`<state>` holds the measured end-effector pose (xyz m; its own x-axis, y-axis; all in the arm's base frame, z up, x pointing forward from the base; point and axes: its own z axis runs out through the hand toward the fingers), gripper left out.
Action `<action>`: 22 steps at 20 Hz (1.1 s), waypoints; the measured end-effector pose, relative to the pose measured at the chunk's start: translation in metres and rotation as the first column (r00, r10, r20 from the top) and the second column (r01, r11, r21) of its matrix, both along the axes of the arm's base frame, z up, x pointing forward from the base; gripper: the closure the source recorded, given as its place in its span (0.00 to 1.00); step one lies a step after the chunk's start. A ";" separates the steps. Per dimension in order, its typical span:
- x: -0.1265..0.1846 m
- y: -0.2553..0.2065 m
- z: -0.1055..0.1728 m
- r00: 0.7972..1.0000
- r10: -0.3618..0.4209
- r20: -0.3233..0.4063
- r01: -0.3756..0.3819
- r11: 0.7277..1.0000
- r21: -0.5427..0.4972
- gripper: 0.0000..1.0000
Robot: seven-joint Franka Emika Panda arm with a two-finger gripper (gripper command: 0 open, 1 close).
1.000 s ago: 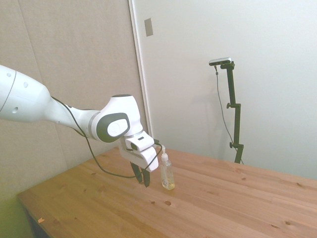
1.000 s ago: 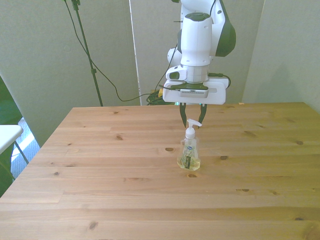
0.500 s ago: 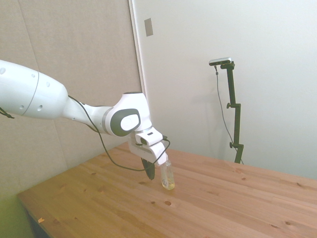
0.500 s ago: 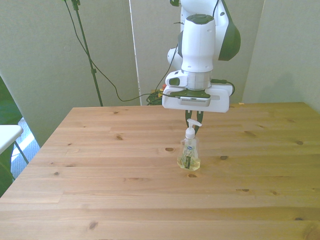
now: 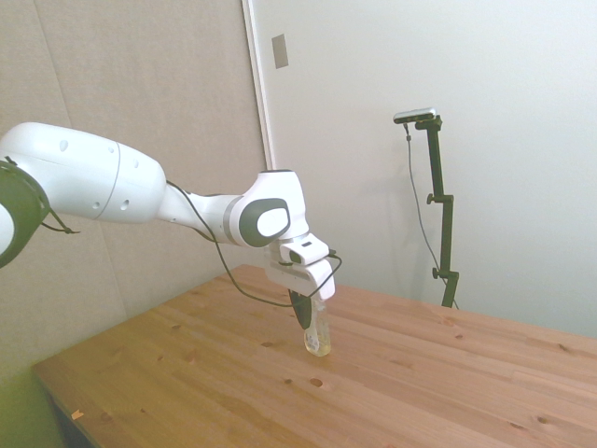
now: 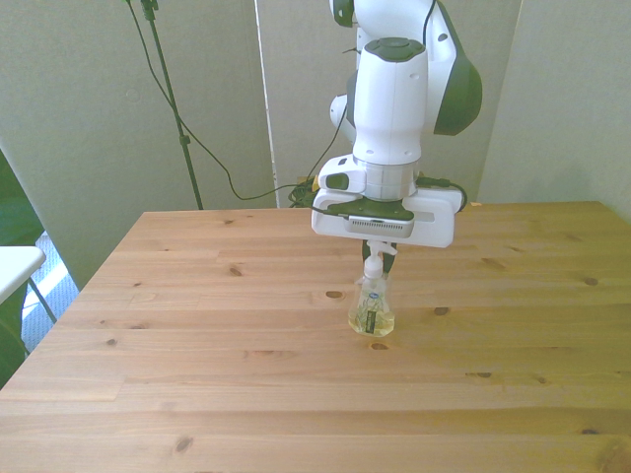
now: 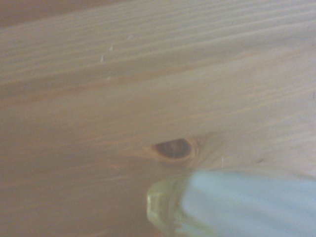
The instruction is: Knock down the sanitizer
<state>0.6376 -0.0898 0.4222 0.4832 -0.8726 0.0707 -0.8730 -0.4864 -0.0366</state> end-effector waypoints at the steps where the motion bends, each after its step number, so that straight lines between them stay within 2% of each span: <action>1: 0.006 -0.003 0.001 1.000 -0.005 0.001 0.005 1.000 -0.002 1.00; 12: 0.061 -0.045 -0.006 0.996 -0.078 0.030 0.079 0.996 -0.031 1.00; 13: 0.064 -0.049 -0.006 0.995 -0.088 0.036 0.089 0.996 -0.023 0.00; 22: 0.074 -0.041 -0.002 0.994 -0.074 0.075 0.075 0.997 0.000 0.00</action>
<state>0.7119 -0.1311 0.4206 0.4101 -0.9057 0.1071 -0.9016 -0.4203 -0.1019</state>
